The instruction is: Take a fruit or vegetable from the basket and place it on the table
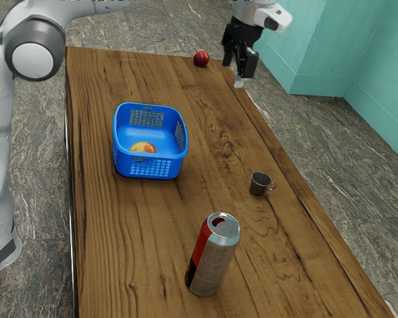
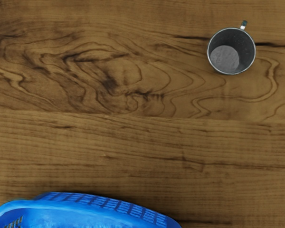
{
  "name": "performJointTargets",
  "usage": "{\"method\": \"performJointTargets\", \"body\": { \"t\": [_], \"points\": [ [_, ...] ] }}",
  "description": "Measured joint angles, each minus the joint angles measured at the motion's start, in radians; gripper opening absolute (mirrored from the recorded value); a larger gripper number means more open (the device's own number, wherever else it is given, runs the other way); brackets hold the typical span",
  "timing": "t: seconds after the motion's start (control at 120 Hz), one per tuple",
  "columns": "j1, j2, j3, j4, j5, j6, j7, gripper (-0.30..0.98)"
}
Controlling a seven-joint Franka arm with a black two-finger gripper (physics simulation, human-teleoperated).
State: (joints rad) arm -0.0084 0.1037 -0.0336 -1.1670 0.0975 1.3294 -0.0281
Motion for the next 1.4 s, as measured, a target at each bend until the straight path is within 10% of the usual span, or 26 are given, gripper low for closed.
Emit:
{"method": "performJointTargets", "body": {
  "t": [0.558,1.4],
  "points": [
    [0.142,-0.089,0.048,-0.589,-0.120,0.318,0.012,0.69],
    [0.127,-0.394,0.141,-1.075,-0.038,0.572,0.116,0.69]
  ]
}}
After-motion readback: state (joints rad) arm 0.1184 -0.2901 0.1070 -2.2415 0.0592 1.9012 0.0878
